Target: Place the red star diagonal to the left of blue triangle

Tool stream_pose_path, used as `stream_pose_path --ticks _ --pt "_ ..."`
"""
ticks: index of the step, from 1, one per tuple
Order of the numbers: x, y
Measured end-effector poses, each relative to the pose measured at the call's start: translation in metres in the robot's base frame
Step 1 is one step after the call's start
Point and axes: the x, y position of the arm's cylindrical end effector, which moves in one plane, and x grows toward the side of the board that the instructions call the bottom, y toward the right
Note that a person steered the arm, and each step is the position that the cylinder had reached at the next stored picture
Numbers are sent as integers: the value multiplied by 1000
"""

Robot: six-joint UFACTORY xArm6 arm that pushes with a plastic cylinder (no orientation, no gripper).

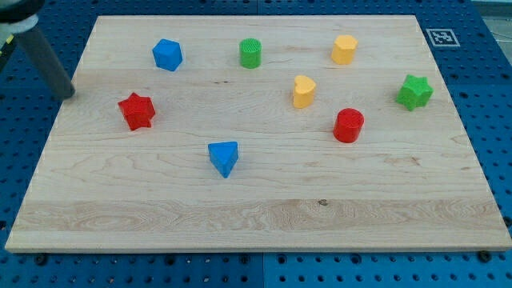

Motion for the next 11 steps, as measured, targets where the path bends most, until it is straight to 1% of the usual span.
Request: stream_pose_path --ticks 1,2,3,4,6,7,8,9,11 --pt "-10 24" --pt "-3 30" --pt "15 30" --pt "31 43" --pt "44 142" --pt "44 150" --pt "43 114" --pt "43 114" --pt "50 192"
